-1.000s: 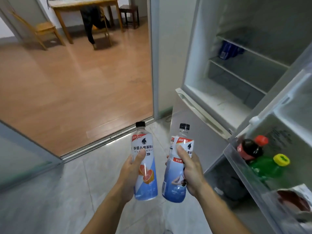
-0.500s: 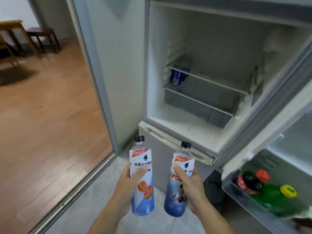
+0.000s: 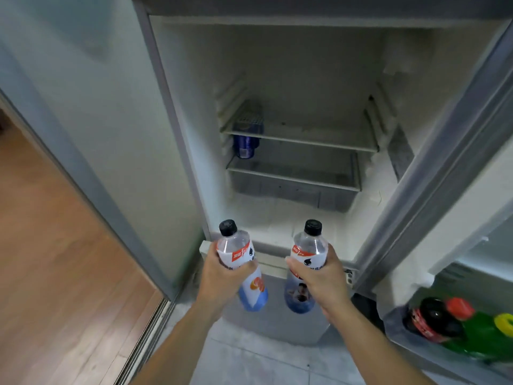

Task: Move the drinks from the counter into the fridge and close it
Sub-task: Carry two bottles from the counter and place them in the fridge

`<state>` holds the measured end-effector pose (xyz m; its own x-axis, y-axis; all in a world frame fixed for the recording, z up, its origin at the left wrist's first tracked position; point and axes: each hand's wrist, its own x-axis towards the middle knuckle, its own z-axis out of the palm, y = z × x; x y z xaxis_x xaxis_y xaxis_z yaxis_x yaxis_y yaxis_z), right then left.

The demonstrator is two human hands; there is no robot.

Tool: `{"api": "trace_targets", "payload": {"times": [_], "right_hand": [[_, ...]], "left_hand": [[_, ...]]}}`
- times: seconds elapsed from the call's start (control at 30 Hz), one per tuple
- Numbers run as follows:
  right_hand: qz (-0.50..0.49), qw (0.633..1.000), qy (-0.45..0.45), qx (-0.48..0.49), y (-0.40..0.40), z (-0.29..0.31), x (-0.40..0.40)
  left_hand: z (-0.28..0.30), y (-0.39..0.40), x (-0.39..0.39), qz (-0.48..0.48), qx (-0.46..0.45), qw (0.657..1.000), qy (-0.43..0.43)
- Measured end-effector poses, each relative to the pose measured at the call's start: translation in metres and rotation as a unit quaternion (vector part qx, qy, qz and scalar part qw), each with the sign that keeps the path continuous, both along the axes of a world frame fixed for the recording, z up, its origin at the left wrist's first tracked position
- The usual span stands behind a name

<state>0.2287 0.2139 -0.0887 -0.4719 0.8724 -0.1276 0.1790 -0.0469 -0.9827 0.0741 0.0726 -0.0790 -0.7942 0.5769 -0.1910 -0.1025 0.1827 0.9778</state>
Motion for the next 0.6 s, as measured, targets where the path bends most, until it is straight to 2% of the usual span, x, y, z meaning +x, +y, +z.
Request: {"api": "trace_targets", "payload": {"times": [0.23, 0.6], "right_hand": [[-0.014, 0.998, -0.031, 0.046, 0.063, 0.005, -0.064], [-0.036, 0.996, -0.07, 0.036, 0.121, -0.005, -0.148]], "left_hand": [[0.01, 0.068, -0.067, -0.003, -0.048, 0.995, 0.093], [0.009, 0.147, -0.151, -0.08, -0.143, 0.981, 0.1]]}}
